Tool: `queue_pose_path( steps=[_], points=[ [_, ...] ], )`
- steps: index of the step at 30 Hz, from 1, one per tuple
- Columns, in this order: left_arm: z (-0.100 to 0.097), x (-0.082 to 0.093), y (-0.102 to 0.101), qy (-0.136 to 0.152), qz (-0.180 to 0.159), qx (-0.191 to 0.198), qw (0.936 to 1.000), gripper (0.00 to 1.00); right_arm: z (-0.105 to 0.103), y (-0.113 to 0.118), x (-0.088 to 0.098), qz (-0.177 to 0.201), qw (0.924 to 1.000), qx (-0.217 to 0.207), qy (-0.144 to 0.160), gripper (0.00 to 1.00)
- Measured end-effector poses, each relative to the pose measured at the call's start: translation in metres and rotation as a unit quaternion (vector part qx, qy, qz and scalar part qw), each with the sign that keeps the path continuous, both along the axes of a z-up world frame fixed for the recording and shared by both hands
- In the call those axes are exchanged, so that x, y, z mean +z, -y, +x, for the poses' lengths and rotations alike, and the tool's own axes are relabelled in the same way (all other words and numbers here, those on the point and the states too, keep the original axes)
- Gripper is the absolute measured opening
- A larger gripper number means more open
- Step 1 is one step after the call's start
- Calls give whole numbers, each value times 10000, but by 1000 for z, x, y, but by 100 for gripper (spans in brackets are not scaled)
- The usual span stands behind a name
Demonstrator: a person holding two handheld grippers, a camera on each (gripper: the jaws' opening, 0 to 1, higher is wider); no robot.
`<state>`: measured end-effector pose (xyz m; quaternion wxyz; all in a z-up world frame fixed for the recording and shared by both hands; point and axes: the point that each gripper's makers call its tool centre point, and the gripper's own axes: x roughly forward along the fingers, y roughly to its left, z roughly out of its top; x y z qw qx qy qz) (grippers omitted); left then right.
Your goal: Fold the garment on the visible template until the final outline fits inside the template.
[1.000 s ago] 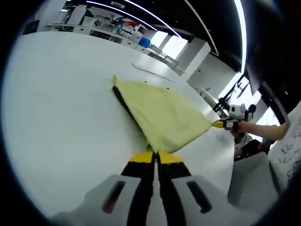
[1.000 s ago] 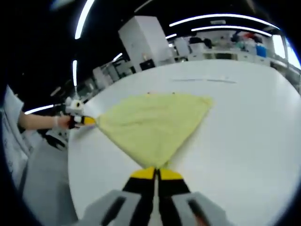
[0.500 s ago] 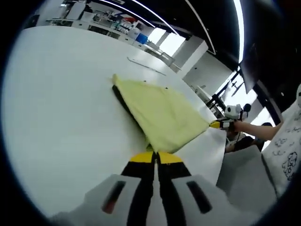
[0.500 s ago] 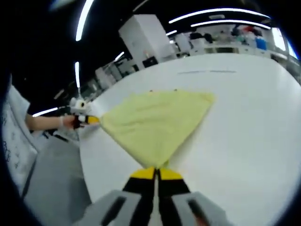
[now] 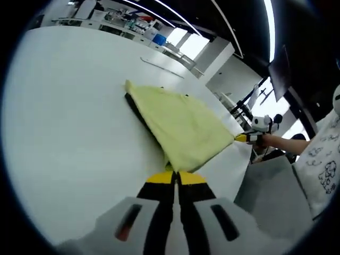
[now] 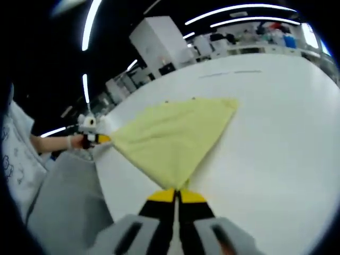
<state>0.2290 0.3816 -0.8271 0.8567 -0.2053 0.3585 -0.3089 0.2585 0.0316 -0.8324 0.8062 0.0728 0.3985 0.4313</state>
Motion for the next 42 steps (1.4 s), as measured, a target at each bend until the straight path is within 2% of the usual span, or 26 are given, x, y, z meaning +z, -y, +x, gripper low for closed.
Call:
queue_pose_path(
  steps=[12,20,24,28,32,35,38,41,42],
  points=[
    [3,-3,-4,90,72,102,9999,0,0,3,-6,25,9999,-153,-29,0],
    [7,-8,-9,301,266,183,9990,0,-2,8,-3,-27,9996,-99,272,0],
    [12,0,-11,382,204,274,9987,10,-4,13,10,-16,9989,-203,420,0],
    [18,18,-13,622,148,445,9970,18,-1,22,23,13,9978,-332,579,8],
    [21,40,-11,908,178,493,9945,33,6,30,36,22,9954,-472,838,22],
    [22,51,-7,1065,244,447,9930,45,10,29,42,20,9937,-515,996,37],
    [24,59,-1,1197,371,418,9912,60,15,27,44,-24,9921,-562,1124,58],
    [25,58,0,1113,410,419,9921,89,21,22,45,-98,9899,-599,1283,86],
    [25,59,4,1162,482,417,9912,98,24,23,45,-123,9889,-647,1332,100]
  ],
)
